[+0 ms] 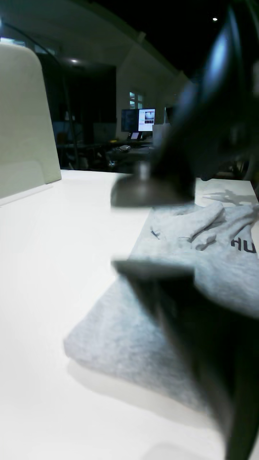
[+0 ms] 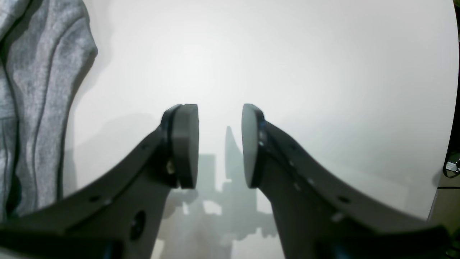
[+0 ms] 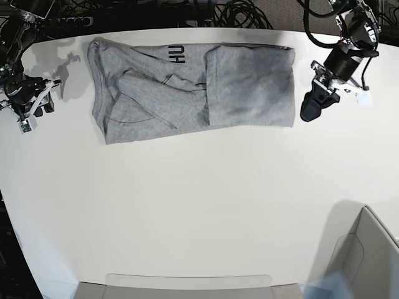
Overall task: Fold the T-shirt properly
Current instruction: 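Move the left gripper back beside the shirt's folded end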
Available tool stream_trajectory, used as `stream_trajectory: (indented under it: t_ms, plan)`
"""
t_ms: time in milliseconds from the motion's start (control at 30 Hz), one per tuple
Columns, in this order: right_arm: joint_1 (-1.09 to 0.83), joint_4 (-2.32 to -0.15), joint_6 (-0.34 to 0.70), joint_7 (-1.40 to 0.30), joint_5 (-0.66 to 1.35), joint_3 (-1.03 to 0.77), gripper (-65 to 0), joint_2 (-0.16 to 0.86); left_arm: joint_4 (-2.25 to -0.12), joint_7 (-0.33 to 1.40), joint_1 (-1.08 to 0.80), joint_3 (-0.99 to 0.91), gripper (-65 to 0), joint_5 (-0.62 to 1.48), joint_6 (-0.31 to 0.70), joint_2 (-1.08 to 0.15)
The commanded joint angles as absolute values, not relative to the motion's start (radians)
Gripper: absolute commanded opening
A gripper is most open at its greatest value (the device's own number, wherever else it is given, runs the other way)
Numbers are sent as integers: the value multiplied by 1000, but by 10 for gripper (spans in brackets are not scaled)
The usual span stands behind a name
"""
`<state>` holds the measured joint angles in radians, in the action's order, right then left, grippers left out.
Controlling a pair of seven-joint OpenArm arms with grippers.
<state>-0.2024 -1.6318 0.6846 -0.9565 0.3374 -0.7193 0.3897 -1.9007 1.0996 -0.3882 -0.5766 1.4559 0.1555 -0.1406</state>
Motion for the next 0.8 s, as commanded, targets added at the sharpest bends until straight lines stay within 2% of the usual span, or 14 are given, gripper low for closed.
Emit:
stream_trajectory:
  t_ms: [0, 100, 200, 333, 500, 767]
  plan:
    - [-193, -1652, 693, -938, 344, -728, -444, 410, -1929, 1098, -392, -585, -295, 1484, 136, -148]
    - [-193, -1652, 693, -938, 346, -728, -444, 410, -1959, 1098, -400, -578, -303, 1484, 47, -151]
    - [-193, -1647, 694, -938, 349, -728, -441, 410, -1979, 1098, -400, -576, -302, 1484, 1, -151]
    - [-200, -1641, 698, -944, 467, -730, -440, 410, -1979, 1098, -403, -576, -302, 1484, -1, -151]
    - [-191, -1578, 698, -1056, 601, -759, -440, 418, -1979, 1099, -406, -576, -303, 1484, 4, -151]
    - [-189, -1434, 698, -1064, 820, -751, -425, 421, -1979, 1155, -401, -576, -304, 1484, 4, -151]
